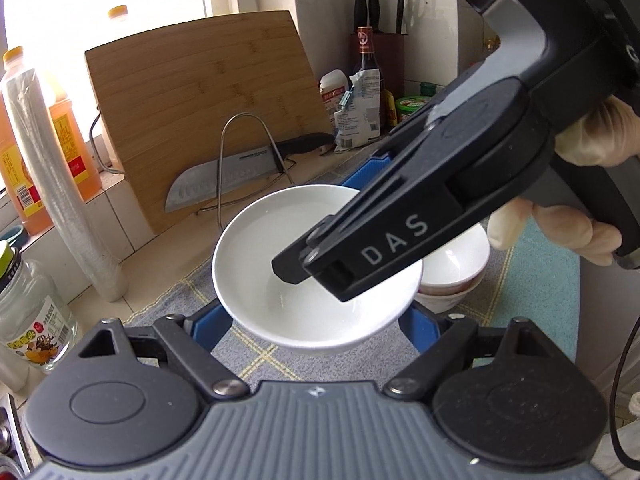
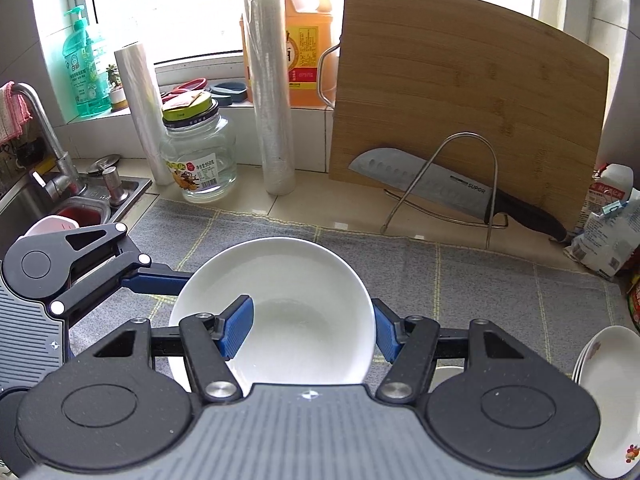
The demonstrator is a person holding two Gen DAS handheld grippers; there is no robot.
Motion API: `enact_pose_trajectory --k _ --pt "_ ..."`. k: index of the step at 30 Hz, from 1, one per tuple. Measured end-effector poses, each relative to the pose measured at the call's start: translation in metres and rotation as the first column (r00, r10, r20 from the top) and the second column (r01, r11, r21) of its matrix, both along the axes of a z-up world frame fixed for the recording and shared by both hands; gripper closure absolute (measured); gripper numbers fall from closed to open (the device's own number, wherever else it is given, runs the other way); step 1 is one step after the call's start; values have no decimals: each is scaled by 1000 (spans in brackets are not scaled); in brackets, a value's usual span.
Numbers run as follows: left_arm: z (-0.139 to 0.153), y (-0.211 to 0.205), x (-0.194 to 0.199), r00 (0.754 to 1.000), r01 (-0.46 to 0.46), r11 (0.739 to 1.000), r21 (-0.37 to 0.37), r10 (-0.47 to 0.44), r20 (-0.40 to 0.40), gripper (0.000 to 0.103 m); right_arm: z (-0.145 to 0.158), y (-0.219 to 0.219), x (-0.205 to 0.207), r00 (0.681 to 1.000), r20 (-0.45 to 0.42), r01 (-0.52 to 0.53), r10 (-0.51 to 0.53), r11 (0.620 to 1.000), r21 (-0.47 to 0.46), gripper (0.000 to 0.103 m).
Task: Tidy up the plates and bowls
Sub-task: 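Lift the flower-print bowl with the left tool and carry it toward the nested bowls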
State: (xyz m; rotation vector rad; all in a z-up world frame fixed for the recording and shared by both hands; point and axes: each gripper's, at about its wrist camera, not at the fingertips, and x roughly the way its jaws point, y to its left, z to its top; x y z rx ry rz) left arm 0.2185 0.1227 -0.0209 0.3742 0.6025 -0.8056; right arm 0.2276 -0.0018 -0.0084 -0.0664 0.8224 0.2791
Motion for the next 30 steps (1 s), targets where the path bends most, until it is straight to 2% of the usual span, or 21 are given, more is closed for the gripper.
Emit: enact_pose_trajectory --k 15,25,30 --pt "0 -51 9 986 166 986 -16 -166 -2 14 -1 -53 -15 985 2 174 -174 984 -27 35" --pt "-7 -86 12 961 275 961 -13 -275 -12 14 -8 -86 -28 957 -10 291 -291 956 -35 35" --pt "-17 -98 16 953 300 954 -22 -301 -43 14 -16 -96 -29 946 -24 323 -325 945 -43 35"
